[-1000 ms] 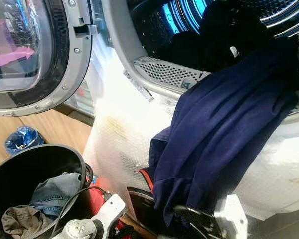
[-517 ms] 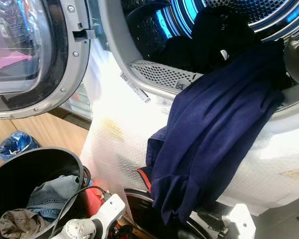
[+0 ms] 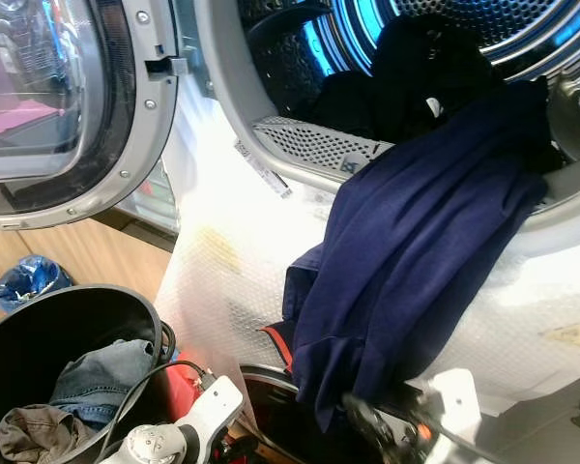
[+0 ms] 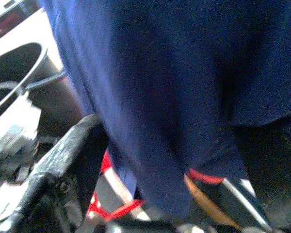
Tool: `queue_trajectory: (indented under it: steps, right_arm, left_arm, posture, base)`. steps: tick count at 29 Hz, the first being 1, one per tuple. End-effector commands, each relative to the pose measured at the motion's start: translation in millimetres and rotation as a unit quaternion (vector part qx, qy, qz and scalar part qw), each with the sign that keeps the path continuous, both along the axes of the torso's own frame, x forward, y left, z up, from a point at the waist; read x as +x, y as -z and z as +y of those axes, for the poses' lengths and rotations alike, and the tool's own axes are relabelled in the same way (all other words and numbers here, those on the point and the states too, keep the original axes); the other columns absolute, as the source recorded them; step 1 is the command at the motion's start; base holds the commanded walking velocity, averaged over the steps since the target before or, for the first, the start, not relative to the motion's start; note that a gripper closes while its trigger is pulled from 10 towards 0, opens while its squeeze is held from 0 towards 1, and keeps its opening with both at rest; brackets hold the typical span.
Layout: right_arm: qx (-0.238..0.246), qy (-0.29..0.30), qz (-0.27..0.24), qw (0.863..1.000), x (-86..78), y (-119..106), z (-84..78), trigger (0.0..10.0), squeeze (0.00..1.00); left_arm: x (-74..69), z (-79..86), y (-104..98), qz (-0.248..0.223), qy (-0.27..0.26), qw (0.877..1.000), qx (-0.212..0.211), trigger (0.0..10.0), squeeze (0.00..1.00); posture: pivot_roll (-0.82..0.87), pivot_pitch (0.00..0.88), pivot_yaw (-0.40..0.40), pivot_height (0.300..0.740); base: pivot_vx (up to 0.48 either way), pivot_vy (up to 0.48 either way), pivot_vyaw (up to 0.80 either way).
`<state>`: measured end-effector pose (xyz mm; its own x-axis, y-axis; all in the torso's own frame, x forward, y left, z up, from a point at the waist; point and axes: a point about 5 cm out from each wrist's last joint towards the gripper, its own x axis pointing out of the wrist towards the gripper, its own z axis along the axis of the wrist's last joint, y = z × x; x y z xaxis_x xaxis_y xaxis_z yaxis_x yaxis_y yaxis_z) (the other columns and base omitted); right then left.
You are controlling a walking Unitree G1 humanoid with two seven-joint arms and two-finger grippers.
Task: Clothes washing
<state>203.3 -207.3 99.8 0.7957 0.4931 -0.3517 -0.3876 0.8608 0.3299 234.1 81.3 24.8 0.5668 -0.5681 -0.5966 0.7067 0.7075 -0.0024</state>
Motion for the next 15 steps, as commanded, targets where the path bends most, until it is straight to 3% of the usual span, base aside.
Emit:
queue_trajectory:
  steps: [1, 3, 4, 6, 15]
  right_arm:
    - [0.001, 0.019, 0.009, 1.0, 1.4, 0.3, -1.1, 10.0, 0.0]
    - [0.004, 0.026, 0.008, 1.0, 3.8, -0.8, 2.1, 10.0, 0.0]
    - [0.012, 0.028, 0.006, 1.0, 4.5, -1.8, 3.4, 4.7, 0.0]
    - [0.022, 0.022, -0.001, 1.0, 4.4, -5.8, 6.1, 0.0, 0.0]
    - [0.015, -0.002, -0.014, 1.0, 5.0, -15.4, 5.8, 0.0, 0.0]
  left_arm:
    - [-1.6, 3.5, 3.3, 0.005, -0.006, 1.0, 0.008, 10.0, 0.0]
    - [-1.5, 3.5, 3.4, 0.005, -0.007, 1.0, 0.008, 10.0, 0.0]
    - [-1.4, 3.5, 3.4, 0.005, -0.007, 1.0, 0.008, 10.0, 0.0]
    - [-0.9, 3.4, 3.3, 0.005, -0.009, 1.0, 0.008, 10.0, 0.0]
    - [-0.8, 3.1, 3.6, 0.005, -0.009, 1.0, 0.008, 10.0, 0.0]
  posture:
    - [-0.16, 0.098, -0.027, 0.74]
    - [-0.16, 0.097, -0.028, 0.74]
    - [-0.16, 0.097, -0.027, 0.74]
    - [-0.15, 0.097, -0.029, 0.74]
    - [-0.16, 0.097, -0.028, 0.74]
  base:
    - [0.0, 0.0, 0.0]
    - [0.0, 0.0, 0.0]
    - [0.0, 0.0, 0.0]
    - [0.0, 0.0, 0.0]
    - [0.0, 0.0, 0.0]
